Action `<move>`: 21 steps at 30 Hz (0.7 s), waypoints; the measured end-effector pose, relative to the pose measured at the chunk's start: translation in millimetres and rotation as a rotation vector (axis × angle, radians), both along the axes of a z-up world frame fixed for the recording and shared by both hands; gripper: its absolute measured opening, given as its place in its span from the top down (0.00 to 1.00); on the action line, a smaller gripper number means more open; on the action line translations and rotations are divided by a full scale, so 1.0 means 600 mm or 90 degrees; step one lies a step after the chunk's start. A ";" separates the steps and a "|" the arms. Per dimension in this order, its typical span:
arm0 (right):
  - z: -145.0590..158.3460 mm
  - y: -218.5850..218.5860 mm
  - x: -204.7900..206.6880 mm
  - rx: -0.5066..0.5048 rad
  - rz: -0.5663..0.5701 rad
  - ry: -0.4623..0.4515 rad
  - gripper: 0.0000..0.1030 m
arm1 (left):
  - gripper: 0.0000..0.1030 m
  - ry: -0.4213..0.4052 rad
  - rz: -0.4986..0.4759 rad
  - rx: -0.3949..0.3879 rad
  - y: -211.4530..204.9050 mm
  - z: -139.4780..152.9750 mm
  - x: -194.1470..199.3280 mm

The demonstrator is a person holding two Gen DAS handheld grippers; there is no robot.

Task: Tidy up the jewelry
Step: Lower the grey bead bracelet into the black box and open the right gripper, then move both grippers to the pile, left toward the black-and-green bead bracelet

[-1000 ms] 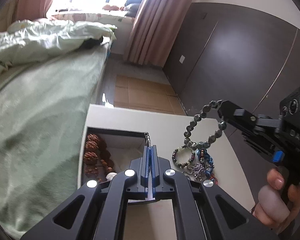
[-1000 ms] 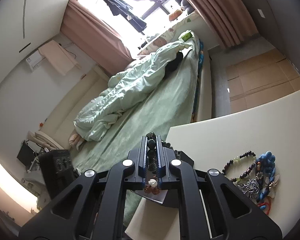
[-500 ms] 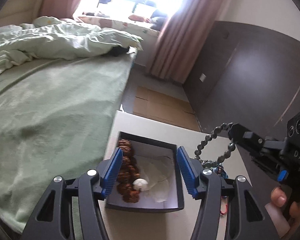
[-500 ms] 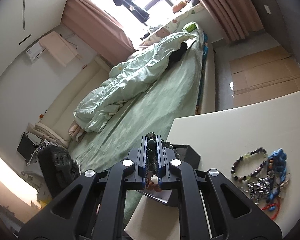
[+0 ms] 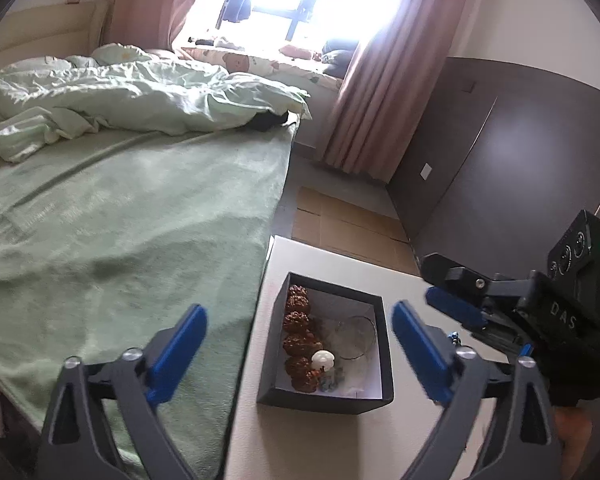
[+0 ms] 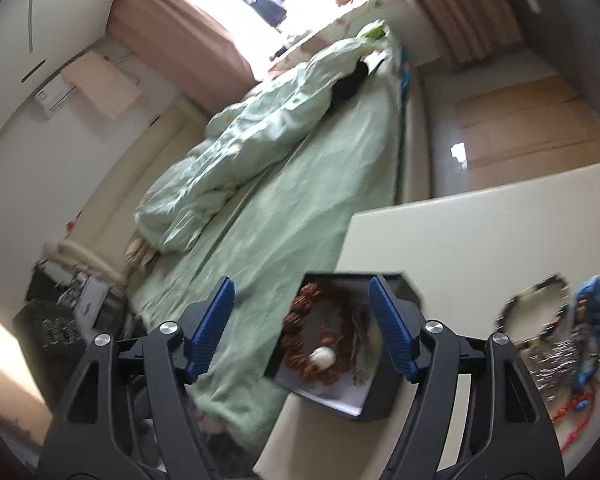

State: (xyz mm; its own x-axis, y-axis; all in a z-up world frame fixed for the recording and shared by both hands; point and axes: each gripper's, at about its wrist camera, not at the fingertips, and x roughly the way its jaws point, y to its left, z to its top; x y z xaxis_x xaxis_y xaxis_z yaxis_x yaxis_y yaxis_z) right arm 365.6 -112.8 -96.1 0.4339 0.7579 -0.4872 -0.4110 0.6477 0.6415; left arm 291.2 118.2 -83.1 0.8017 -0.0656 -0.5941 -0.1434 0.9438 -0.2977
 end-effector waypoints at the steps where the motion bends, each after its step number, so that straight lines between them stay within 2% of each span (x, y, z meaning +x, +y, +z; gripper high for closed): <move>1: 0.002 -0.009 0.001 0.003 -0.004 0.000 0.32 | 0.08 -0.003 0.001 0.005 0.000 0.004 -0.002; 11: 0.011 -0.113 -0.022 -0.015 -0.064 0.010 0.32 | 0.08 -0.009 -0.012 0.023 -0.027 0.019 -0.004; 14: 0.012 -0.150 -0.030 -0.023 -0.082 0.014 0.21 | 0.08 -0.014 -0.030 0.028 -0.049 0.024 -0.003; 21: 0.001 -0.213 -0.042 -0.035 -0.123 0.030 0.21 | 0.08 -0.012 -0.079 0.039 -0.109 0.028 0.009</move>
State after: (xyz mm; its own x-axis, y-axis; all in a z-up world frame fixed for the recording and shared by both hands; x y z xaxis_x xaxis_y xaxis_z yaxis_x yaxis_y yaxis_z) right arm 340.2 -240.7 -95.5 0.5444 0.6341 -0.5491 -0.2459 0.7465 0.6183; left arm 296.8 52.8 -66.5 0.8007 -0.1294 -0.5849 -0.0194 0.9703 -0.2412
